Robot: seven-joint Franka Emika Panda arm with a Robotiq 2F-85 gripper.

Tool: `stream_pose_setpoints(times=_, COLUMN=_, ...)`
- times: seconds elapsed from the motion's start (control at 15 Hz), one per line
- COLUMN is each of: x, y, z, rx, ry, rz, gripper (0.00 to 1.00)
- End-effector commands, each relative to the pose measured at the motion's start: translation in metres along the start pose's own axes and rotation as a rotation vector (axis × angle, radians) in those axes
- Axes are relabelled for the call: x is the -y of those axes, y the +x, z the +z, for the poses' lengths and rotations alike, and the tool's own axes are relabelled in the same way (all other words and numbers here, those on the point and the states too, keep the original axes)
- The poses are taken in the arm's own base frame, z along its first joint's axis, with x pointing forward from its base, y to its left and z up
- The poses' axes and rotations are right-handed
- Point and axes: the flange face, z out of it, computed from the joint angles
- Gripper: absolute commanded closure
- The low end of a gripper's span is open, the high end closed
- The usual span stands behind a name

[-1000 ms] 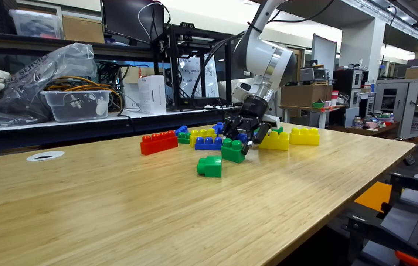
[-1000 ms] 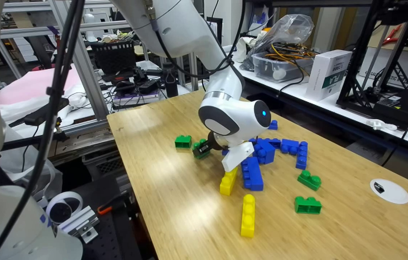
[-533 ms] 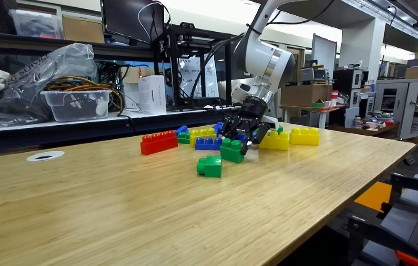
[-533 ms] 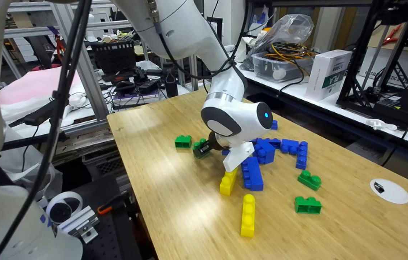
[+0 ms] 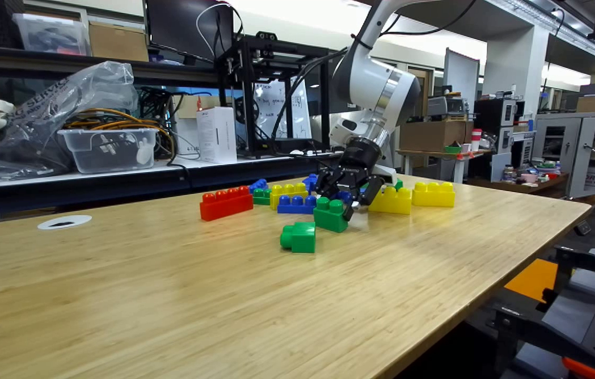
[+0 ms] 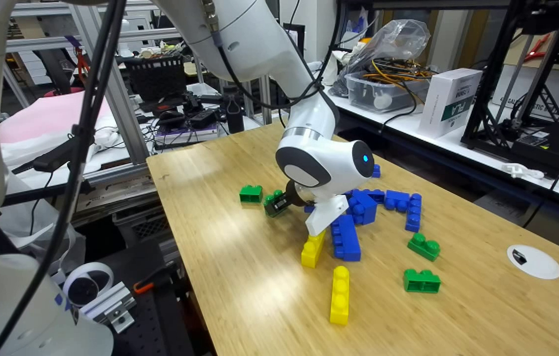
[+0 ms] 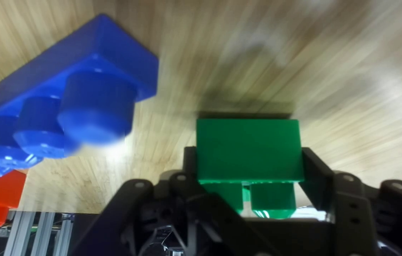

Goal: Set one green block upright on the table

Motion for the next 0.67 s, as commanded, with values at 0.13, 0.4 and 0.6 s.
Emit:
stream_pose_setpoints(times=0.13, x=-0.0008, y=-0.0068, z=-0.0006, rx=-0.027, ry=-0.006, rz=-0.025, gripper=0.33)
stream_pose_setpoints(times=0.4, x=-0.0003, y=-0.0074, z=0.0, rx=-0.025, ry=-0.005, rz=-0.023, gripper=0.18)
stream_pose_setpoints(times=0.6, x=0.0005, y=-0.0085, z=0.001, rx=-0.025, ry=-0.003, rz=-0.021, gripper=0.02)
